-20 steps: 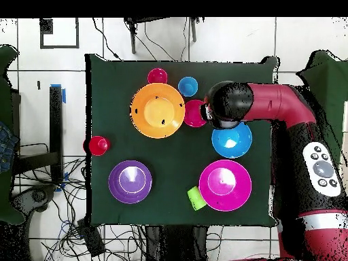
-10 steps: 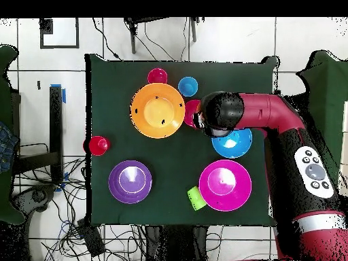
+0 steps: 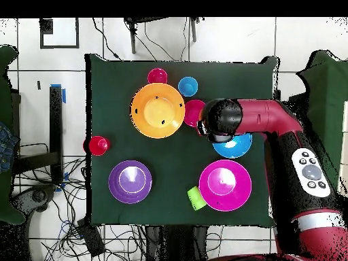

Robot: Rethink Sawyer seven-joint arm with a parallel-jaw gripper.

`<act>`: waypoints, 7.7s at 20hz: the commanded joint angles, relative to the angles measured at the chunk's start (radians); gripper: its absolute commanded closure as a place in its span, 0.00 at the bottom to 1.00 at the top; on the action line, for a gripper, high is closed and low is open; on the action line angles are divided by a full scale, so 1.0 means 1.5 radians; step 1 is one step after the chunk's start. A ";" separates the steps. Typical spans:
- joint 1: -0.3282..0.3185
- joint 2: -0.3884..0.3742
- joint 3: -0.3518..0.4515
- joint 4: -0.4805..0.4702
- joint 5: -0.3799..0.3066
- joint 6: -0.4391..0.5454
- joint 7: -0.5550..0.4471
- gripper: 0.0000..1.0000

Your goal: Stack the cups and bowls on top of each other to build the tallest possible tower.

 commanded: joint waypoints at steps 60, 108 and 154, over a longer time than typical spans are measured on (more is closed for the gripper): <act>0.074 0.124 -0.097 -0.087 -0.108 -0.031 -0.055 0.00; 0.059 0.118 -0.078 -0.084 -0.070 -0.004 -0.086 0.00; 0.060 0.139 -0.139 -0.129 -0.190 -0.049 -0.163 0.00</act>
